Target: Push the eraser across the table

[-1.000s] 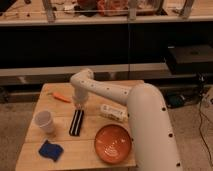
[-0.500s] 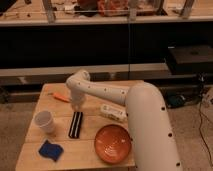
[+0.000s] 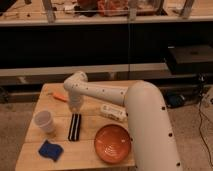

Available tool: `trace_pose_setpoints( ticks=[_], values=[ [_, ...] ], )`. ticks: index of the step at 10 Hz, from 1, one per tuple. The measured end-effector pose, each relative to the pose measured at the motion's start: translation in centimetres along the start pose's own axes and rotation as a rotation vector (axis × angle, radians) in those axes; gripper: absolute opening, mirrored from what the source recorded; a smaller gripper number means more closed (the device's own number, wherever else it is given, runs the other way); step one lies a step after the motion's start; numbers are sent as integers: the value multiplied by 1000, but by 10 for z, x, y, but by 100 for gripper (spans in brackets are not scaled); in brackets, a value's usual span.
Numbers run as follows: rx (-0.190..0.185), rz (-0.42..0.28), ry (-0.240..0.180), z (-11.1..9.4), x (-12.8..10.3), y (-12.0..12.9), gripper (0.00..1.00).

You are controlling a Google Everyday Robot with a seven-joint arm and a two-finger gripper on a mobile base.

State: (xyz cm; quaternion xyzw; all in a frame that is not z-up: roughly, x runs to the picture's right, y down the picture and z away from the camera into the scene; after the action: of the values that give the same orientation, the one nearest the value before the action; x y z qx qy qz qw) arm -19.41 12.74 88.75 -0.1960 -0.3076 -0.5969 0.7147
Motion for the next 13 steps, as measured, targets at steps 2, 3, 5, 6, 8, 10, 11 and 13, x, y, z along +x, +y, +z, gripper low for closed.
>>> trace_pose_setpoints(
  ticks=[2,3,5,6,8,10,11,13],
  values=[
    [-5,-12,-4,-1,-4,2,8],
    [-7,-15,-5,-1,-6,2,8],
    [-9,-24,-10,-1,-12,0,8],
    [-10,-27,-12,0,-14,-1,8],
    [-13,-28,-15,-1,-16,3,8],
    [-16,-32,-18,-1,-21,3,8],
    [-16,-34,-19,-1,-22,2,8],
    [-18,-39,-23,-1,-26,3,8]
  ],
)
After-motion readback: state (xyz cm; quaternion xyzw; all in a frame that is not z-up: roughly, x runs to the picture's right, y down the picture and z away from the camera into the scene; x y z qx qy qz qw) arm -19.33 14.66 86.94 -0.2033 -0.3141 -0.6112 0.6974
